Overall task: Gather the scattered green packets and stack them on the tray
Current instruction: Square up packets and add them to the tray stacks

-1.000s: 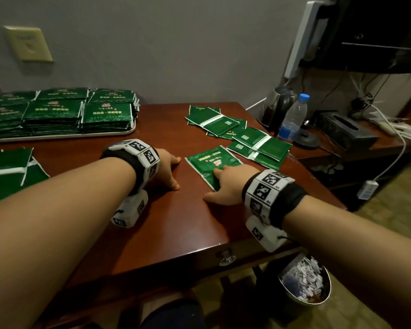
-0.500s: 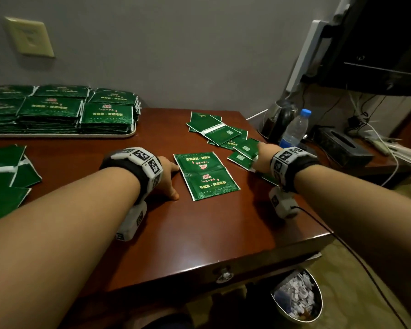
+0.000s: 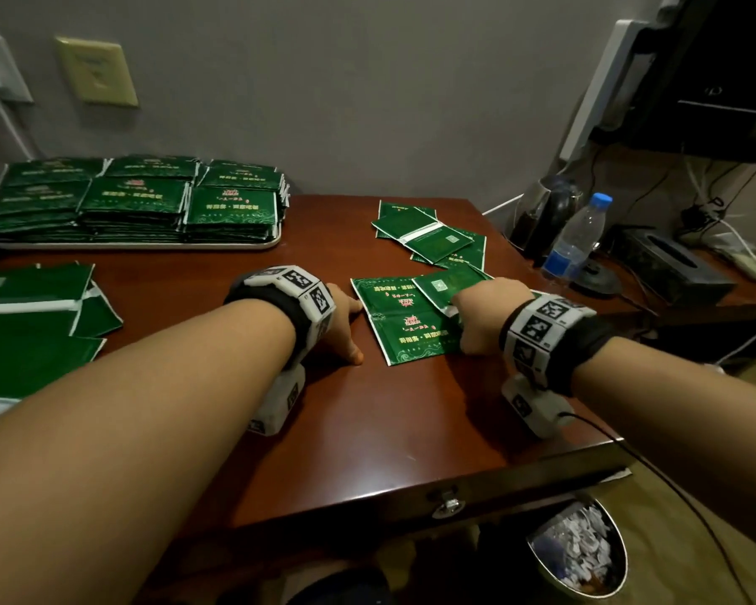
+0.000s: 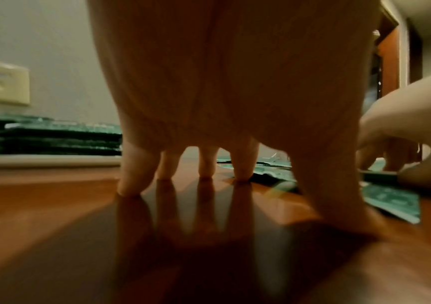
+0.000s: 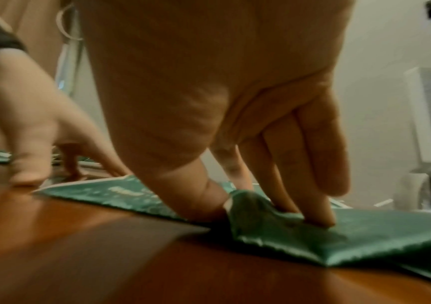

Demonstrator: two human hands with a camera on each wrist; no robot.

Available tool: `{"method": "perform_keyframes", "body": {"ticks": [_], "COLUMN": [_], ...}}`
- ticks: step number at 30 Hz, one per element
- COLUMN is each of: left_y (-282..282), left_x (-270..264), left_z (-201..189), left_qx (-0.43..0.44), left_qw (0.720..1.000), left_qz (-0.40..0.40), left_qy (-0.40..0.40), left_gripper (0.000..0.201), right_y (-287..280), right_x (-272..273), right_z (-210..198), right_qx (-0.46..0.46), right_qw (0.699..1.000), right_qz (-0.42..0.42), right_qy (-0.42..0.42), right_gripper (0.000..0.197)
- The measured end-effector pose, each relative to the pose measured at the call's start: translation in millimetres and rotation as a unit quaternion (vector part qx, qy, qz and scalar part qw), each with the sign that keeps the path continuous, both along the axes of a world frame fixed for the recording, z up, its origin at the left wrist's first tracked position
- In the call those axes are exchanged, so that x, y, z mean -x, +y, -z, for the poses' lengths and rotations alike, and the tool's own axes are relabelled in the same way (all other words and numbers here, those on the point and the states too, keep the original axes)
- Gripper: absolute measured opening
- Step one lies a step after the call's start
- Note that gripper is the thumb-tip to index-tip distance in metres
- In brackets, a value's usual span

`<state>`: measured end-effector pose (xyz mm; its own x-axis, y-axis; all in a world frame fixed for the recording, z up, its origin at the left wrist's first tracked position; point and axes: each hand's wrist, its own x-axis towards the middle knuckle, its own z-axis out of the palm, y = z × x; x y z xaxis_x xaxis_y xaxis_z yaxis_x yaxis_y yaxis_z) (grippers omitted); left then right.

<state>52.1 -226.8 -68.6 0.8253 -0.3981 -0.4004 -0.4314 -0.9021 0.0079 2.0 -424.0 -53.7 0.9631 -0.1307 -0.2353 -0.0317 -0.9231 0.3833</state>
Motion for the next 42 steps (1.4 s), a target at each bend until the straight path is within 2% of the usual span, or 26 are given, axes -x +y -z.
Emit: {"method": "perform_keyframes", "body": {"ticks": [4,8,12,16,18,20,23,26,29,31,33,36,39,41,42], "left_y": [-9,-26,-33,-17,-1,19,58,99,137,160,178,197,205,207,206], "left_x": [1,-6,-6,-8,-6,-3,6,19,31,38,45,53,59,63,65], "left_z": [-6,-1,-1,-7,-8,-9,-15,-27,-37,-40,-42,-38,-32,-31,-30], "left_qx": [0.131,0.191,0.237,0.276,0.304,0.358,0.402,0.462,0.526,0.548,0.563,0.542,0.534,0.537,0.539], "left_qw": [0.984,0.971,0.953,0.937,0.925,0.901,0.879,0.843,0.794,0.779,0.767,0.773,0.773,0.774,0.775], "left_qz": [-0.084,-0.141,-0.186,-0.215,-0.227,-0.244,-0.247,-0.255,-0.280,-0.278,-0.277,-0.289,-0.293,-0.286,-0.281], "left_qy": [0.081,0.030,-0.016,-0.020,-0.029,-0.033,-0.068,-0.104,-0.121,-0.128,-0.133,-0.162,-0.177,-0.173,-0.172], "left_gripper": [0.071,0.066,0.028,0.030,0.032,0.030,0.019,0.014,0.014,0.020,0.020,0.021,0.023,0.020,0.017], "right_y": [11,16,23,30,39,50,71,95,117,128,138,144,142,140,139], "right_x": [15,26,29,30,29,25,15,6,-1,-6,-6,-1,7,9,10], "right_z": [6,4,5,3,-4,-13,-22,-32,-39,-38,-35,-28,-17,-13,-13], "right_qx": [-0.001,-0.006,-0.015,-0.053,-0.093,-0.162,-0.299,-0.452,-0.543,-0.594,-0.621,-0.603,-0.538,-0.519,-0.515], "right_qw": [0.999,0.998,0.997,0.994,0.988,0.976,0.936,0.865,0.808,0.772,0.753,0.769,0.822,0.840,0.846], "right_qz": [-0.041,-0.054,-0.055,-0.048,-0.037,-0.012,0.020,0.036,0.058,0.091,0.123,0.128,0.085,0.057,0.046], "right_qy": [-0.021,-0.043,-0.051,-0.087,-0.116,-0.145,-0.183,-0.214,-0.222,-0.207,-0.181,-0.170,-0.168,-0.144,-0.129], "right_gripper": [0.040,0.036,0.034,0.029,0.034,0.043,0.048,0.044,0.040,0.047,0.054,0.068,0.088,0.088,0.082]}}
